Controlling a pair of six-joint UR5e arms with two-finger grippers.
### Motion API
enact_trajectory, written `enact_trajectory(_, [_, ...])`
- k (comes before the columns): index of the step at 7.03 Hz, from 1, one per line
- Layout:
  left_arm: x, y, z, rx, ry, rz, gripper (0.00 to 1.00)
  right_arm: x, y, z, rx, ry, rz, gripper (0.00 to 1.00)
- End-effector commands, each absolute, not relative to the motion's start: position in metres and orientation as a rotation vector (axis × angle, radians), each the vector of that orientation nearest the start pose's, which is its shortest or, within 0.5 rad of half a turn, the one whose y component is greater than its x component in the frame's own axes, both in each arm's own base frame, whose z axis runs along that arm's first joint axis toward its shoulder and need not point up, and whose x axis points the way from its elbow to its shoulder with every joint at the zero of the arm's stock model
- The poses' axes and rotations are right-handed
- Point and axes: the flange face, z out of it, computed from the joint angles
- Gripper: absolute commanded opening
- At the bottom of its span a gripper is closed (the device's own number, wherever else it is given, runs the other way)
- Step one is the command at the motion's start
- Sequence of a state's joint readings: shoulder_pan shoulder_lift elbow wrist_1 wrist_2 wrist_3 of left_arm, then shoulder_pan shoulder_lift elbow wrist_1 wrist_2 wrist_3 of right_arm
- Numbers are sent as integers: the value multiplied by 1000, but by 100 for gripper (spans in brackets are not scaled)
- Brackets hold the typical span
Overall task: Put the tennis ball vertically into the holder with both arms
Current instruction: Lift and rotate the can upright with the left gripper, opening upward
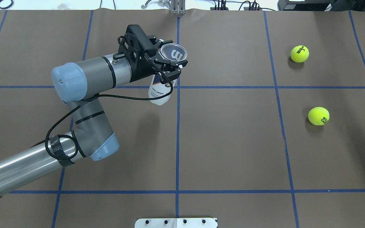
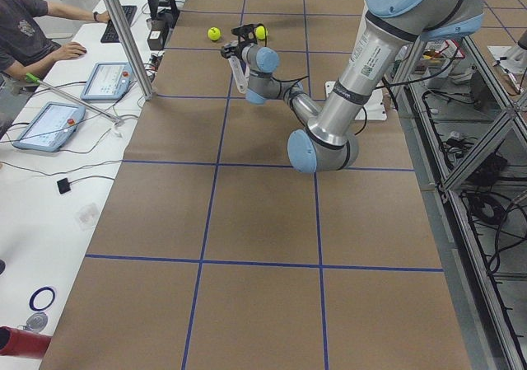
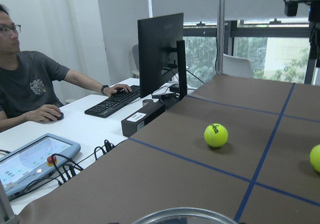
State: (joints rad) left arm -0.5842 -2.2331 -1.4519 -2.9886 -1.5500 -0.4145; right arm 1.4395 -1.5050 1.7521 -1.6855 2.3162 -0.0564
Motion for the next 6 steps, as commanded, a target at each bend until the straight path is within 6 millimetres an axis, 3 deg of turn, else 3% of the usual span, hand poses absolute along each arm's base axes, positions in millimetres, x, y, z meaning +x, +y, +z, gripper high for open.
enact_trajectory(1, [488,-431,166,1577,1365,307,72,-4,-519,524,146,-768,-248,100])
enact_trajectory(3, [488,-418,186,1616,1368,277,72,-16,-520,519,171,-783,-284,100])
enact_trajectory(5, [528,-385,215,1725,1331,258,72,-22,-520,517,218,-805,-314,100])
enact_trajectory(6, [535,-385,224,1731,1308,233,72,-27,-520,518,211,-814,-321,100])
